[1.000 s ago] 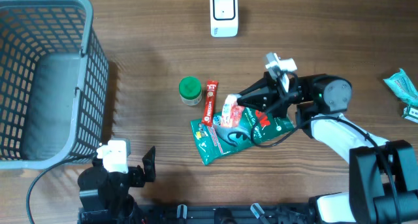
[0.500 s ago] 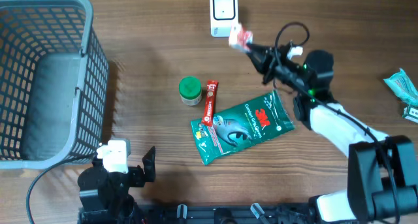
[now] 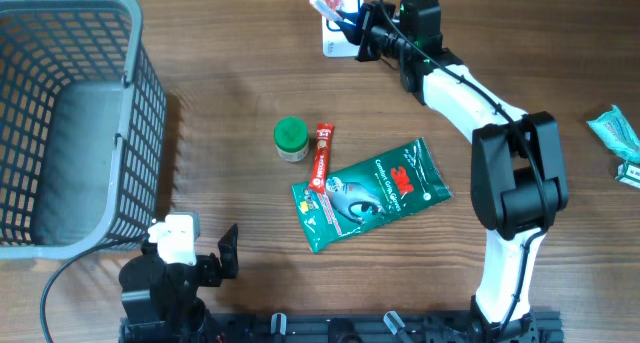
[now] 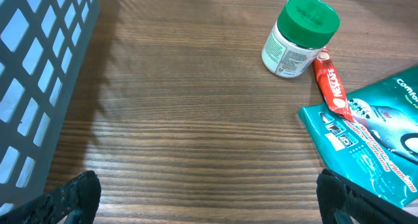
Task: Scan the item barcode
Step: 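Hold the small red box in front of the white scanner, then carry the red box to the right side and release it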
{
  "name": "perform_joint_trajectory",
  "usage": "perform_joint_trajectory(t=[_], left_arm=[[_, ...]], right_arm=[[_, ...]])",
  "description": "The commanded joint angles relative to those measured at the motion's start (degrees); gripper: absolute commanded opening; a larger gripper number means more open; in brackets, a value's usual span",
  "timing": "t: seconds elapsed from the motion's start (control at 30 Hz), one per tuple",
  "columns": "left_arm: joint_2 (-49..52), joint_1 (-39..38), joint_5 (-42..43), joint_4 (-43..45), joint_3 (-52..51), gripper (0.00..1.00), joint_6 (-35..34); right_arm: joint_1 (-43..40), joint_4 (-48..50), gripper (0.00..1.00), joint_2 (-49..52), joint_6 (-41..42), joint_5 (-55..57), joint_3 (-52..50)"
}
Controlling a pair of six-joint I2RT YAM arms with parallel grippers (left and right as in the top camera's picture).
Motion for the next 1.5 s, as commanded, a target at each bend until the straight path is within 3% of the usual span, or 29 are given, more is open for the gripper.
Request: perform_joint_trajectory(t=[0.0, 0.4, 0.6, 1.03, 1.13, 1.3, 1.47], left_arm=[[-0.28, -0.24, 0.09, 0.15, -0.26, 1.00, -0.52], [-0.28, -0.24, 0.09, 0.15, -0.26, 1.00, -0.50], [-0.28, -0.24, 0.09, 0.15, -0.26, 1.00, -0.52], [-0.28, -0.24, 0.09, 0.15, -0.26, 1.00, -0.50], [-0.28, -0.24, 0.09, 0.15, -0.26, 1.00, -0.50], [-0.28, -0.24, 0.09, 0.15, -0.26, 1.00, -0.50], [-0.28, -0.24, 0.09, 0.15, -0.26, 1.00, -0.50]], right_arm=[[0.35, -6.01, 0.04, 0.66, 1.68, -0.55, 1.40], [0.28, -6.01, 0.05, 1.64, 1.68, 9.46, 1.57], [1.18, -4.48, 0.05, 10.62, 1.68, 7.06, 10.03], [0.48, -10.23, 0.05, 10.91, 1.66, 8.20, 12.81], [-0.57, -16.26, 0.05, 9.09, 1.25, 6.97, 14.21], [-6.49, -29.09, 0.05, -0.46, -8.87, 8.79, 14.21], [-22.75, -58.25, 0.05, -9.18, -19.50, 24.72, 14.21]])
